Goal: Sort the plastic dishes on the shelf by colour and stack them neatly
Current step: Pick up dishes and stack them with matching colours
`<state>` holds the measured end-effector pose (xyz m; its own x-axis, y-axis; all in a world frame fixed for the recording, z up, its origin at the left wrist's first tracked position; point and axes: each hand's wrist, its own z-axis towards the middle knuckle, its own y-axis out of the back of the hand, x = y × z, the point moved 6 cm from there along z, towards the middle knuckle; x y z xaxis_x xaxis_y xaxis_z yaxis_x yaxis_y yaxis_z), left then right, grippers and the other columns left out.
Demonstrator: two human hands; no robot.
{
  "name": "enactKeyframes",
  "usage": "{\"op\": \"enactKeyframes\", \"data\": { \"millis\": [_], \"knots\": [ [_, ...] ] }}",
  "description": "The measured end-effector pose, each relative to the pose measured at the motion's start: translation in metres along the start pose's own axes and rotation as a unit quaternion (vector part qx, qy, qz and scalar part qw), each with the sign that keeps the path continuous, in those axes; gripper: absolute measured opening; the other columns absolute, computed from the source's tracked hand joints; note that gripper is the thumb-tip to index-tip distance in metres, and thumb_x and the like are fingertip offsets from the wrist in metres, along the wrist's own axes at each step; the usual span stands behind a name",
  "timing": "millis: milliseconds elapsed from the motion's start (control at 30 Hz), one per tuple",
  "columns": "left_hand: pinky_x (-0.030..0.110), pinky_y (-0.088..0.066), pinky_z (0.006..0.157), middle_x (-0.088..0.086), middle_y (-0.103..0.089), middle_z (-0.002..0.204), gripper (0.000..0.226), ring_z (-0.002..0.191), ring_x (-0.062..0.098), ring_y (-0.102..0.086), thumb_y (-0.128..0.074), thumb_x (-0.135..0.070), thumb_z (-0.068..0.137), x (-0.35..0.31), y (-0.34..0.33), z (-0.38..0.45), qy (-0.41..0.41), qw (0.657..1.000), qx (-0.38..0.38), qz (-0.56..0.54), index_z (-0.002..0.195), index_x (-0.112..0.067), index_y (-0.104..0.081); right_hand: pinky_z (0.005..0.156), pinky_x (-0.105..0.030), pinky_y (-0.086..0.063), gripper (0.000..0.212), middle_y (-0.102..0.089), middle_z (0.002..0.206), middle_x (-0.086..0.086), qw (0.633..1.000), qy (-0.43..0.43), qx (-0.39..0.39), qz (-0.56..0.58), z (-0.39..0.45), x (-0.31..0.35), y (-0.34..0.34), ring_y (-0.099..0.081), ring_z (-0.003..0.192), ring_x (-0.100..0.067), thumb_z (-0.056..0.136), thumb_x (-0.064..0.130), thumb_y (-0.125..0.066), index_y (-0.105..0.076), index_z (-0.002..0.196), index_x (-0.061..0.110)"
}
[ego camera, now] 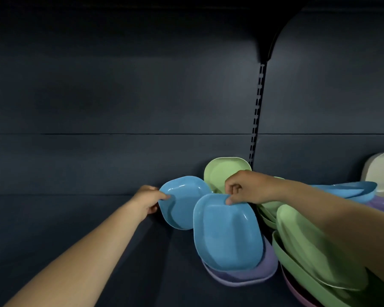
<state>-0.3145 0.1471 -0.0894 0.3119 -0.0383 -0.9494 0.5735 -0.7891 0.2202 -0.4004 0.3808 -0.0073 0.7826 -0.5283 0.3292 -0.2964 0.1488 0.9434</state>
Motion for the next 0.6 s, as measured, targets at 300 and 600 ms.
{"op": "enactKeyframes", "data": {
  "millis": [300,600],
  "knots": [
    [0.018,-0.042,0.041,0.008,-0.053,0.08,0.011,0.062,0.015,-0.047,-0.053,0.002,0.092,0.02,0.091,-0.052,0.024,0.985,-0.062,-0.16,0.086,-0.007,-0.05,0.053,-0.022,-0.037,0.007,-0.064,0.083,-0.004,0.988,-0.059,-0.065,0.129,-0.003,0.058,0.014,-0.051,0.063,-0.013,0.093,0.015,-0.05,-0.055,0.096,0.019],
    [0.016,-0.046,0.038,0.011,-0.06,0.094,0.012,0.069,0.017,-0.056,-0.058,0.005,0.087,0.05,0.252,-0.121,-0.023,0.967,-0.116,-0.224,0.092,-0.004,-0.053,0.039,-0.016,-0.031,0.008,-0.054,0.068,-0.003,0.885,-0.085,-0.071,0.453,0.009,0.207,-0.043,-0.042,0.052,-0.012,0.091,0.004,-0.058,-0.063,0.096,0.006]
  ]
}}
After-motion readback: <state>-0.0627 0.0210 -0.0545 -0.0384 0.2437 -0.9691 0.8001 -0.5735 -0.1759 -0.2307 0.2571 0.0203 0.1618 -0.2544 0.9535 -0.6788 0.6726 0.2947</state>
